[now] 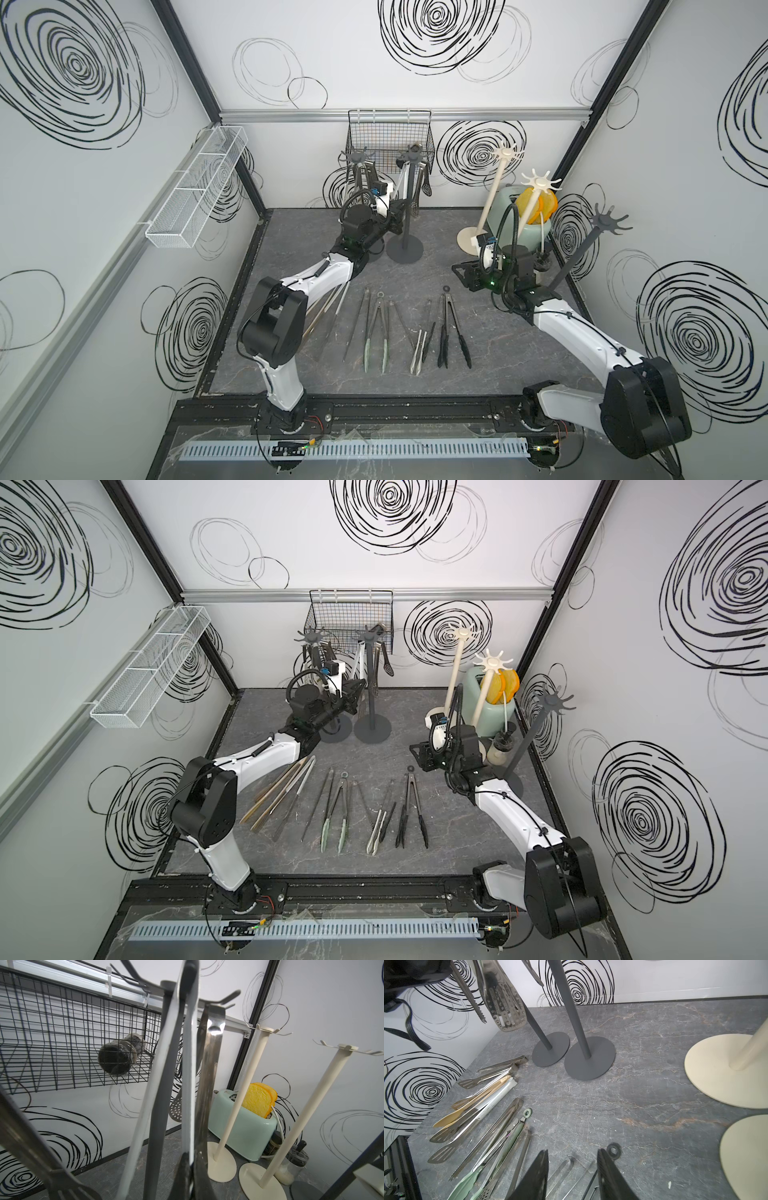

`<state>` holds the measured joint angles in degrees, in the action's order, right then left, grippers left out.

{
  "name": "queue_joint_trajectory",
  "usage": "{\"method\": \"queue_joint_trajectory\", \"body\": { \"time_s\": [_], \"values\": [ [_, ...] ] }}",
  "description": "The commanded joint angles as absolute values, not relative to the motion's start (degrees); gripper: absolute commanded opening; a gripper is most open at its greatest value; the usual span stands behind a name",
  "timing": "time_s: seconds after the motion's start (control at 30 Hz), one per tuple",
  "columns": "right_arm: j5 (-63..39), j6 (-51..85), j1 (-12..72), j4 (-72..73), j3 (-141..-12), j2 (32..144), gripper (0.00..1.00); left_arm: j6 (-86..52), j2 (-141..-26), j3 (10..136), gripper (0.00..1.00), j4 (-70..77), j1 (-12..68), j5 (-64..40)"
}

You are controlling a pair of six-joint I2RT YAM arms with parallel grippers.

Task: Hang food tongs on kitchen utensil racks
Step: Hang the food tongs on the rack.

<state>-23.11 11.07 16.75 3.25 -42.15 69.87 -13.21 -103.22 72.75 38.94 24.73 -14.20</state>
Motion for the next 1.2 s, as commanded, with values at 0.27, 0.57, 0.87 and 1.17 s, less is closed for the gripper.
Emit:
{"method": "queue_joint_trajectory", "body": {
  "time_s": [0.27,0.57,0.87,1.17],
  "values": [
    [-23.1,10.2,16.6,2.7,-41.8,69.9,0.42,-13.3,-105.4,72.8,0.29,38.5,24.4,-15.2],
    [-23.0,10.3,16.6,2.5,-41.8,70.1,0.42,-13.2,-104.5,72.5,0.3,38.0,24.4,-15.7],
    [-19.2,12.9,18.3,-6.1,-42.7,71.0,0.42,-14.0,-95.7,64.5,0.38,37.5,24.8,-15.3],
    [-1.1,22.9,30.6,-25.2,-47.0,78.9,0.42,-15.8,-81.6,50.0,0.42,36.3,25.8,-12.3]
  ]
}}
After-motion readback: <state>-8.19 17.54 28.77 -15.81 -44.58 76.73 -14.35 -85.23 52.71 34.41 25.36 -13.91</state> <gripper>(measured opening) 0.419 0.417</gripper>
